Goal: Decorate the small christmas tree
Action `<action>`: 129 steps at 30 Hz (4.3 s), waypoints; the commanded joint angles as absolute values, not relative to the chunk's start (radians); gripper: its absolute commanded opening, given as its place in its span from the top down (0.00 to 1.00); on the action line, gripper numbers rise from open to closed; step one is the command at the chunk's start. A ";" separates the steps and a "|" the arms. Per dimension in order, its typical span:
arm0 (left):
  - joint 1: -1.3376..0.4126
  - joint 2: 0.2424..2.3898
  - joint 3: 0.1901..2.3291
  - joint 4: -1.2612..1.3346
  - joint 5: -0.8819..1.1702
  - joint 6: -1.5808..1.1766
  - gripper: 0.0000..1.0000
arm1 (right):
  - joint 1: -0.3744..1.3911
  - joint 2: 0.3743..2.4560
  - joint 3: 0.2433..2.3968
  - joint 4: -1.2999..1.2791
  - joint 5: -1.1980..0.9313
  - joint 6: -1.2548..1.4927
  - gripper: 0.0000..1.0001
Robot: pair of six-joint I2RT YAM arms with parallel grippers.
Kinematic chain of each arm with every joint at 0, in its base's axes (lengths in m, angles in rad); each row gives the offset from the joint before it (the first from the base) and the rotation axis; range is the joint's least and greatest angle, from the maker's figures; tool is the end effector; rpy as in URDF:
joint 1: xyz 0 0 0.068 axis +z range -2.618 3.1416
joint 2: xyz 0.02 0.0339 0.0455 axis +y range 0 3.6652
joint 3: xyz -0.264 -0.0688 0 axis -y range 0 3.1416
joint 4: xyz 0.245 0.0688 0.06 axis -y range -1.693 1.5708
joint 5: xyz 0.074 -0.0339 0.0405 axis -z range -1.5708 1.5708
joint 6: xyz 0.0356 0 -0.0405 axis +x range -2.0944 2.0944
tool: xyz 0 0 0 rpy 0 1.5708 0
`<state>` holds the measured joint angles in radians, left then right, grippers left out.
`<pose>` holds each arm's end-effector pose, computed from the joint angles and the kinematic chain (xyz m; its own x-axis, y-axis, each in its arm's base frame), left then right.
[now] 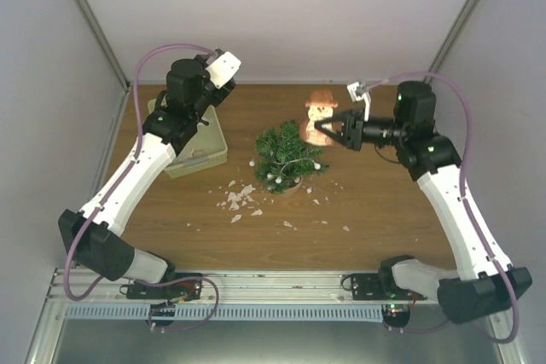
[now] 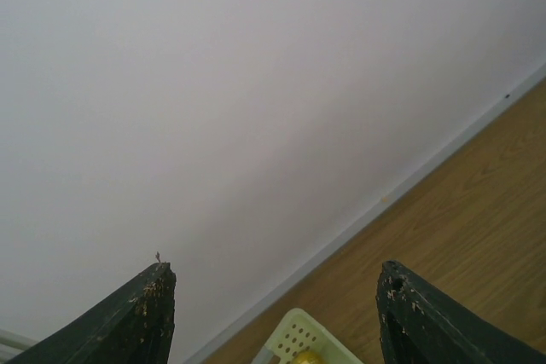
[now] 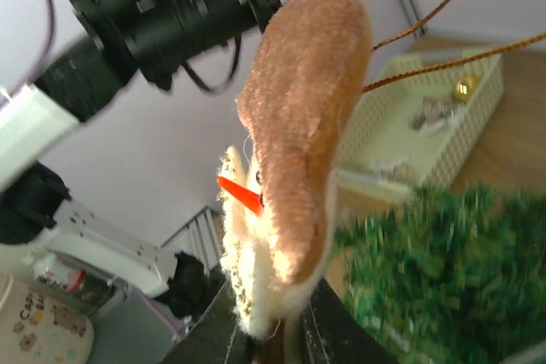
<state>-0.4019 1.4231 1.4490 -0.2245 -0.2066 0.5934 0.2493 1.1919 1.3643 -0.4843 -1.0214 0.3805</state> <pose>0.3077 -0.1228 0.4195 -0.0399 0.6117 -0.7901 0.2655 0.7688 0.5817 0.2266 0.0890 0.4315 -0.6161 0.0433 -0.7865 -0.7395 0.3120 0.5965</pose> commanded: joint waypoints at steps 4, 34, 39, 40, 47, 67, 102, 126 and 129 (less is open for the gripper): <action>-0.384 1.437 1.491 -0.224 -0.137 0.542 0.35 | 0.296 0.981 1.099 -0.415 -1.041 0.295 0.88; -0.379 1.455 1.462 -0.219 -0.124 0.540 0.35 | 0.457 1.151 0.878 -0.329 -1.061 0.224 0.97; -0.378 1.453 1.454 -0.216 -0.125 0.543 0.35 | 0.457 1.152 0.846 -0.323 -1.066 0.234 0.97; -0.378 1.452 1.453 -0.216 -0.125 0.543 0.35 | 0.458 1.145 0.840 -0.324 -1.064 0.236 0.97; -0.378 1.458 1.452 -0.216 -0.119 0.539 0.35 | 0.458 1.124 0.789 -0.359 -1.017 0.239 0.97; -0.377 1.465 1.449 -0.218 -0.117 0.535 0.35 | 0.457 1.119 0.743 -0.399 -0.968 0.228 0.97; -0.380 1.476 1.460 -0.227 -0.109 0.531 0.35 | 0.459 0.985 0.859 -0.604 -0.830 0.178 0.97; -0.379 1.474 1.445 -0.222 -0.108 0.532 0.35 | 0.459 0.978 0.947 -0.643 -0.956 0.141 0.98; -0.380 1.478 1.446 -0.221 -0.109 0.532 0.34 | 0.459 0.970 0.985 -0.644 -0.977 0.139 0.98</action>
